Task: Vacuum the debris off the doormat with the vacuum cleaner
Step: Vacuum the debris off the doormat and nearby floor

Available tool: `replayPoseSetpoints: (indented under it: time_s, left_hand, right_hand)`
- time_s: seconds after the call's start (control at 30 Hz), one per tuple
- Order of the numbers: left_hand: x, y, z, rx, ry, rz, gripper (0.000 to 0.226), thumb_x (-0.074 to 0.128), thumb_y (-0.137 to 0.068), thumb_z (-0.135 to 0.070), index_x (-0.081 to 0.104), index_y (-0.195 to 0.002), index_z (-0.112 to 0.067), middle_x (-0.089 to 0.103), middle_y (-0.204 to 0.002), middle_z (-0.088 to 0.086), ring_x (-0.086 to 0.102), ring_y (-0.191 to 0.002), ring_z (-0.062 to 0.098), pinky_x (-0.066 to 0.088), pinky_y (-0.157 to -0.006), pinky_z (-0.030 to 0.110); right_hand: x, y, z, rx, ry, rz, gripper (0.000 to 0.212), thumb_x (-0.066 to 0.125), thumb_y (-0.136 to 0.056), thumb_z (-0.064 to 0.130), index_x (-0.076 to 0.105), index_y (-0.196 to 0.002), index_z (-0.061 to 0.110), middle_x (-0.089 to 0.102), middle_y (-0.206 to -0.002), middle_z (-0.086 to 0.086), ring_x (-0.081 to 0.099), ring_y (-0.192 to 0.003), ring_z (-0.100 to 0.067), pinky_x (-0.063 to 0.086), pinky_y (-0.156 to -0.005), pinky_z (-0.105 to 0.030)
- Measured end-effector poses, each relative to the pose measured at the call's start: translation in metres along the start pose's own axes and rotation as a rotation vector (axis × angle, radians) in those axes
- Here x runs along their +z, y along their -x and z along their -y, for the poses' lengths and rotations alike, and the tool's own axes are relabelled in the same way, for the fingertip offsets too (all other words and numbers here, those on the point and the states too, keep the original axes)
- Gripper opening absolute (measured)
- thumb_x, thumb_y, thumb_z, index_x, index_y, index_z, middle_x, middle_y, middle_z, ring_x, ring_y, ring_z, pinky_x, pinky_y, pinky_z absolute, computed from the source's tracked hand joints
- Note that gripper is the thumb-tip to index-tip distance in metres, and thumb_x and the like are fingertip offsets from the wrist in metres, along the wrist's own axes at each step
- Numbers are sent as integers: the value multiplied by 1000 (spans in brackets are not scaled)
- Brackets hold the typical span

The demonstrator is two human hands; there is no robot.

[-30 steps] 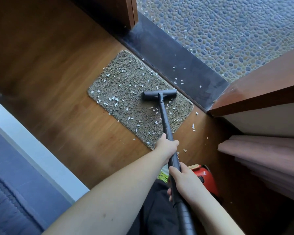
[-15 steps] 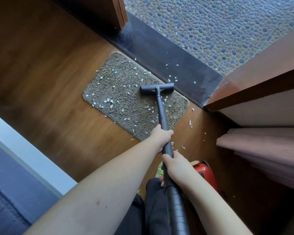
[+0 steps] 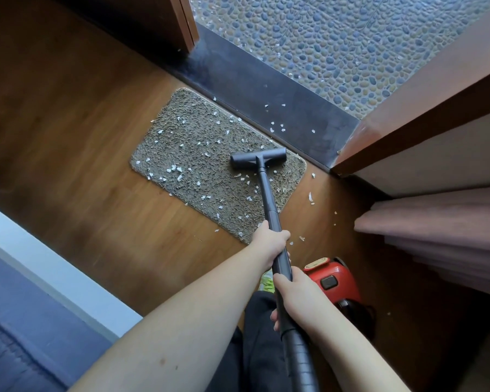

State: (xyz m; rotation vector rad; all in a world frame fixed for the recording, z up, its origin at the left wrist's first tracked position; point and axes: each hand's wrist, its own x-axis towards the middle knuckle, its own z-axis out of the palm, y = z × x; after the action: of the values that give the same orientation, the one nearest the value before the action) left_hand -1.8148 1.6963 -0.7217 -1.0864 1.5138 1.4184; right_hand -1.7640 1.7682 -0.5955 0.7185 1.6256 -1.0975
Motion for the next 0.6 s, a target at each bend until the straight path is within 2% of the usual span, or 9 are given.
replayPoseSetpoints:
  time_s: [0.07, 0.1, 0.17, 0.23, 0.33, 0.43, 0.47, 0.53, 0.6]
  left_hand:
    - [0, 4, 4, -6, 10, -9, 44, 56, -91, -12, 41, -132, -21, 57, -118, 23, 56, -54, 24, 51, -46, 29]
    - [0, 5, 9, -9, 15, -11, 47, 56, -91, -12, 40, -135, -20, 57, -117, 22, 57, -56, 25, 51, -48, 30]
    - [0, 7, 18, -14, 5, 15, 64, 58, -88, -15, 33, -146, -20, 57, -117, 20, 61, -68, 30, 56, -57, 35]
    - [2, 12, 25, -26, 0, 16, 75, 63, -80, -22, 31, -148, -21, 58, -120, 19, 66, -85, 34, 59, -70, 41]
    - [4, 9, 43, -31, -13, 12, 92, 61, -65, -33, 28, -150, -25, 57, -129, 16, 66, -105, 38, 58, -84, 51]
    - [8, -11, 69, -44, -14, 11, 96, 60, -58, -36, 29, -149, -27, 56, -132, 17, 65, -109, 40, 56, -86, 56]
    - [9, -15, 74, -44, -15, 9, 98, 60, -58, -37, 27, -150, -28, 57, -131, 17, 65, -109, 41, 56, -86, 57]
    - [9, -1, 74, -26, -17, 1, 101, 59, -57, -36, 23, -152, -29, 57, -130, 16, 65, -108, 40, 57, -85, 55]
    - [7, 14, 75, -9, -22, 7, 102, 57, -58, -36, 23, -153, -27, 57, -129, 14, 66, -108, 39, 58, -85, 52]
  right_hand:
    - [3, 4, -5, -18, -11, -3, 13, 39, -96, 16, 39, -107, 8, 56, -68, -22, 51, -31, -21, 41, -35, -21]
    - [5, 9, -8, -7, -38, 11, 15, 39, -96, 16, 39, -110, 9, 56, -71, -21, 51, -31, -20, 41, -35, -21]
    - [11, 22, -11, 2, -37, 12, 20, 40, -96, 16, 40, -116, 12, 55, -73, -20, 52, -31, -20, 41, -34, -21]
    - [5, 7, -29, 26, -53, -32, 20, 42, -96, 20, 41, -114, 13, 57, -72, -20, 54, -35, -22, 44, -35, -23]
    - [-4, -11, -68, 59, -38, 20, 22, 53, -92, 46, 42, -102, 30, 65, -84, -24, 62, -46, -25, 55, -41, -33]
    - [13, 9, -61, 42, -40, 41, 13, 44, -95, 24, 37, -105, 20, 57, -61, -16, 56, -42, -28, 49, -38, -30]
    - [20, 21, -63, -26, -60, 34, 13, 43, -94, 21, 39, -106, 15, 55, -62, -15, 56, -41, -28, 48, -40, -30]
    - [26, 29, -62, -24, -66, 23, 14, 43, -95, 18, 42, -103, 8, 53, -69, -15, 56, -39, -25, 48, -42, -30]
    - [24, 38, -67, 16, -76, 25, 11, 43, -95, 17, 44, -101, 7, 53, -76, -17, 55, -38, -22, 47, -39, -28]
